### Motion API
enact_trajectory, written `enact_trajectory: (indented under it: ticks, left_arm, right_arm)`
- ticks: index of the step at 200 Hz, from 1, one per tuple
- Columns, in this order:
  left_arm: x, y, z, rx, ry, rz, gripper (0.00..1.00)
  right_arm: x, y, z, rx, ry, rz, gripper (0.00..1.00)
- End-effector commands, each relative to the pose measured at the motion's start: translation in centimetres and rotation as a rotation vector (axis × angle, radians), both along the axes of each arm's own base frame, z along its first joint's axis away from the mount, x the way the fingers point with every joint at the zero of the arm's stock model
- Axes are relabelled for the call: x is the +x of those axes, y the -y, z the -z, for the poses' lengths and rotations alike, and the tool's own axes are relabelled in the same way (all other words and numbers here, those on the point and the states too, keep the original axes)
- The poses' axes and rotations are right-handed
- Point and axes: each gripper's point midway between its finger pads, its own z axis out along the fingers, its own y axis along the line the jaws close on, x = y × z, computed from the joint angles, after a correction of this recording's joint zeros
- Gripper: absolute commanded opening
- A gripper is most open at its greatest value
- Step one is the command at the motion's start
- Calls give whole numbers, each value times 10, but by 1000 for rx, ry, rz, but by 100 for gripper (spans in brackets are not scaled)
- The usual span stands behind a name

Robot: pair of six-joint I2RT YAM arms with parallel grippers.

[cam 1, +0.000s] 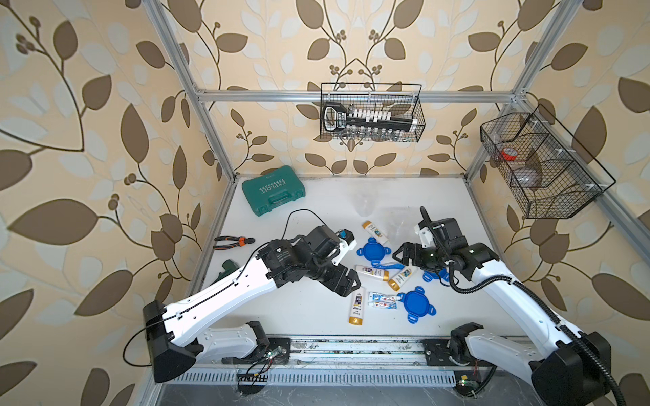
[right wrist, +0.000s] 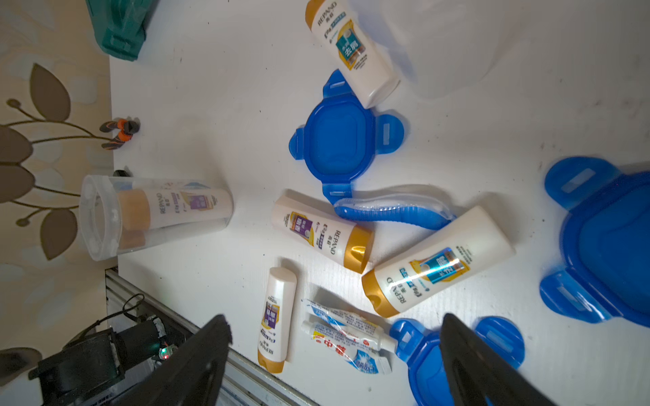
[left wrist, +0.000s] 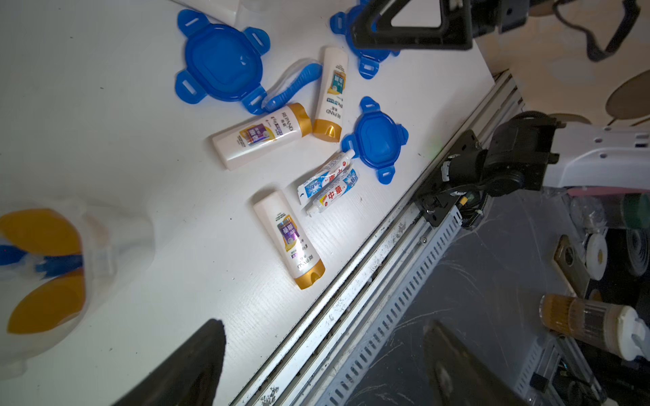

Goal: Pack away toiletry kits
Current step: Adjust the lid at the center of the board.

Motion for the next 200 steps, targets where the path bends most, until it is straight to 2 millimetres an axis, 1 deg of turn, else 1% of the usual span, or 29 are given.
enact_trajectory:
  ticks: [1, 21, 35, 59, 66, 67, 70, 80, 91, 99, 122, 143, 154, 173, 184, 191, 192, 194, 200]
  left_arm:
    - [-3, 21, 1, 16, 35, 82, 86]
    - [-2, 37, 4, -8, 34, 98, 83]
    - [1, 46, 11, -4, 31, 106, 81]
    - [3, 58, 28, 42, 21, 121, 77]
    - [3, 60, 28, 43, 23, 126, 76]
    - [3, 61, 33, 55, 16, 126, 76]
    - [4, 63, 39, 68, 8, 129, 76]
    - [6, 65, 46, 89, 8, 126, 75]
    - [9, 66, 52, 118, 11, 117, 74]
    - [12, 65, 55, 135, 14, 105, 74]
    - [17, 67, 52, 123, 28, 74, 75]
    - [18, 71, 47, 94, 29, 61, 82]
    - [18, 72, 44, 79, 33, 54, 86]
    - [19, 71, 37, 46, 48, 44, 90]
    - [19, 68, 34, 33, 60, 30, 91]
    - [21, 67, 37, 39, 65, 20, 92]
    - [20, 65, 32, 27, 73, 17, 92]
    - [20, 64, 28, 17, 79, 14, 92]
    - [21, 60, 26, 15, 92, -1, 93]
  right_arm:
    - [4, 10, 1, 43, -4, 53, 93]
    - [0, 31, 4, 44, -16, 120, 93]
    - [-4, 43, 7, 20, -19, 153, 93]
    - [1, 44, 4, 14, -5, 153, 93]
    - [3, 44, 2, 15, -2, 153, 93]
    - [3, 44, 1, 16, -1, 152, 93]
    - [3, 44, 1, 13, 0, 151, 93]
    - [4, 45, 0, 2, 6, 152, 93]
    - [2, 49, 3, -20, 3, 155, 93]
    - [-2, 53, 11, -46, -22, 168, 93]
    - [-15, 66, 39, -92, -159, 207, 93]
    - [-18, 87, 48, -155, -206, 297, 97]
    - [-18, 94, 53, -168, -243, 343, 99]
    - [-13, 105, 61, -171, -294, 424, 99]
    - [-9, 117, 66, -189, -320, 474, 99]
    - [-6, 125, 68, -207, -333, 499, 99]
    - [-5, 125, 68, -209, -336, 500, 99]
    - [-4, 128, 68, -216, -338, 507, 99]
    - [0, 134, 68, -234, -340, 526, 99]
